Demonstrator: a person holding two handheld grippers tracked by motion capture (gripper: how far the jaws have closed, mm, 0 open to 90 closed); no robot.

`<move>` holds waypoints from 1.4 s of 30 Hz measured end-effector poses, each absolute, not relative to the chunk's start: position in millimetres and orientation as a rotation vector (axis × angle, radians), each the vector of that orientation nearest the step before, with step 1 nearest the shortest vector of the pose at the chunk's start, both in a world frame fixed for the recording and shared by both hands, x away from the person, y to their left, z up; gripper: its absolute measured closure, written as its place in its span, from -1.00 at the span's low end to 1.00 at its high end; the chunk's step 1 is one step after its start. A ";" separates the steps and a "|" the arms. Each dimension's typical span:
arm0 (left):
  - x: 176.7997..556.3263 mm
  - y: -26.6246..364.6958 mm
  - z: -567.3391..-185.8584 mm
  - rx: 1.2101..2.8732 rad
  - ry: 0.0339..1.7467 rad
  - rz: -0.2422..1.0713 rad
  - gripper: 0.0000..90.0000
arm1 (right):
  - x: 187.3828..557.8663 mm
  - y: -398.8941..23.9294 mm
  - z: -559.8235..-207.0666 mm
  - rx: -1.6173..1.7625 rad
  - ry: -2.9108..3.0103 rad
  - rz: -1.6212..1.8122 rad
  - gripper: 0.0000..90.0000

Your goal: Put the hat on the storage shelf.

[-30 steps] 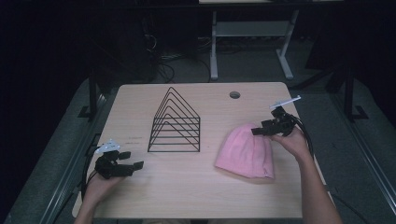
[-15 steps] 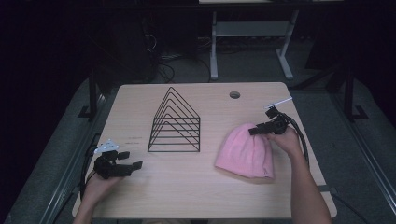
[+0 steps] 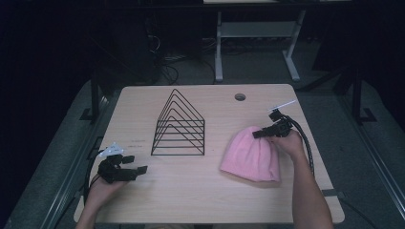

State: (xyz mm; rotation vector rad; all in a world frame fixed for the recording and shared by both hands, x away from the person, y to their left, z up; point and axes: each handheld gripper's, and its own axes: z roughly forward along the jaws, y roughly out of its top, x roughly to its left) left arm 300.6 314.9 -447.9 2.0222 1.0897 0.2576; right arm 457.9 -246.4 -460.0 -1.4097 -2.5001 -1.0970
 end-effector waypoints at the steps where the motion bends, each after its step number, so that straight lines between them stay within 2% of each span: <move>1: 300.4 314.5 -448.2 2.018 1.096 0.253 -0.54 | 457.5 -246.8 -459.4 -1.418 -2.487 -1.098 0.46; 4: 300.5 314.4 -448.7 2.013 1.099 0.252 -0.54 | 456.2 -247.2 -457.6 -1.407 -2.469 -1.153 0.60; 9: 300.6 313.8 -449.3 2.019 1.104 0.249 -0.54 | 453.1 -245.9 -451.0 -1.388 -2.496 -1.151 0.68; 25: 302.7 317.9 -450.2 2.009 1.114 0.249 -0.54 | 429.6 -242.3 -410.5 -1.249 -2.517 -1.346 0.71; 42: 301.7 317.9 -448.9 2.024 1.103 0.250 -0.53 | 382.1 -240.0 -351.0 -1.083 -2.578 -1.602 0.72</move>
